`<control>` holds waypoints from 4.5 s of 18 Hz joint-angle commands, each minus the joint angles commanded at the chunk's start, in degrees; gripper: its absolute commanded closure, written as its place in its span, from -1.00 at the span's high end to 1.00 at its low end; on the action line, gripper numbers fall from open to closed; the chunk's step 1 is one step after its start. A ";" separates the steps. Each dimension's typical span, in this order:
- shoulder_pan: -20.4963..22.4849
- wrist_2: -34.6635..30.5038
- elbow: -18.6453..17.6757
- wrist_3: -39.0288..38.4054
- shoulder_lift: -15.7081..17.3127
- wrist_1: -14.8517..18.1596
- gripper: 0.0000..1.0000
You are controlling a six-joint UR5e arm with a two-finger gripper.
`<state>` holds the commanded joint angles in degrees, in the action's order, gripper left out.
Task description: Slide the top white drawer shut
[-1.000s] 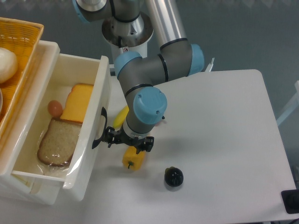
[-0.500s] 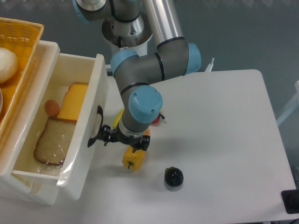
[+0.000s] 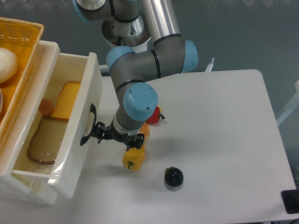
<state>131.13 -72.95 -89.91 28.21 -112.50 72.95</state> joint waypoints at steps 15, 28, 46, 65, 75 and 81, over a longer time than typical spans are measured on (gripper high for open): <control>-4.57 -0.35 0.70 2.54 0.35 -0.88 1.00; -5.89 -0.35 0.61 3.78 0.35 -1.93 1.00; -6.42 -0.35 0.35 3.87 0.35 -1.93 1.00; -4.23 -0.44 2.71 3.87 0.26 -2.11 1.00; 3.77 -0.70 5.27 20.20 5.62 -5.18 1.00; 10.62 -2.98 5.01 32.05 9.40 -5.27 1.00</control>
<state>141.76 -75.93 -84.90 60.26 -103.10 67.68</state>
